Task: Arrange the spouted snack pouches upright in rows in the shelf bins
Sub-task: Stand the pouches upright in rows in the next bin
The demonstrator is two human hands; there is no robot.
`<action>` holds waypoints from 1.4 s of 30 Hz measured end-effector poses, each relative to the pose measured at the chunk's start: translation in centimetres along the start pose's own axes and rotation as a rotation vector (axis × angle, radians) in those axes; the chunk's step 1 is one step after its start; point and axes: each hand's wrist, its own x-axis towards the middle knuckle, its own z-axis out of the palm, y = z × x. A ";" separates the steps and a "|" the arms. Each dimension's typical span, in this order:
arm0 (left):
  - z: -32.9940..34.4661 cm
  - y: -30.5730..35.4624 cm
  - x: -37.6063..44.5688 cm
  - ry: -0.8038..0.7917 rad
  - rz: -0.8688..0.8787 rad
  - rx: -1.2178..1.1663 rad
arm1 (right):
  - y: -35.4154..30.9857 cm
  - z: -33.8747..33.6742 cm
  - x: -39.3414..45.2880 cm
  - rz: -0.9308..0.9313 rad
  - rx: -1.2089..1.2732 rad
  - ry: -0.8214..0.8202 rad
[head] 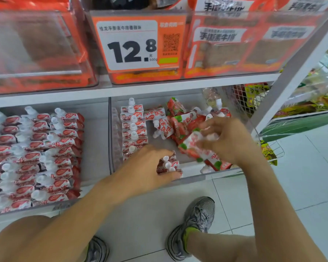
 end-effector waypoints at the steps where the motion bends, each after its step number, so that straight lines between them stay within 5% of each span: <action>1: 0.0 0.0 0.0 0.001 -0.001 -0.002 | -1.0 -0.4 0.1 -0.091 0.102 0.079; 4: -0.1 -0.2 -0.3 -0.008 0.047 0.050 | -3.0 1.4 1.7 -0.340 0.162 0.183; 7: -0.5 -0.8 -1.8 0.144 0.134 0.224 | -2.3 5.2 3.8 -0.439 0.004 -0.085; 11: -0.9 -2.6 -3.7 0.212 0.129 0.400 | -0.6 6.5 4.9 -0.356 -0.112 -0.443; 18: -0.9 -3.4 -3.9 0.142 0.170 0.466 | -1.1 6.3 5.4 -0.175 0.005 -0.677; 22: -0.6 -3.7 -4.0 0.177 0.182 0.438 | -1.1 5.3 5.2 -0.202 0.104 -0.540; 27: -0.5 -4.2 -5.3 0.441 0.098 0.219 | -1.3 4.5 5.5 -0.382 -0.111 -0.329; 32: -1.4 -5.4 -6.8 0.498 -0.202 -0.341 | -3.2 4.4 5.7 -0.237 -0.183 -0.547; 38: -1.3 -5.7 -6.9 0.509 -0.171 -0.345 | -3.4 5.8 5.6 -0.298 -0.254 -0.489; 42: -1.8 -3.5 -6.0 0.653 0.045 -0.025 | -2.7 5.5 5.5 -0.261 -0.230 -0.552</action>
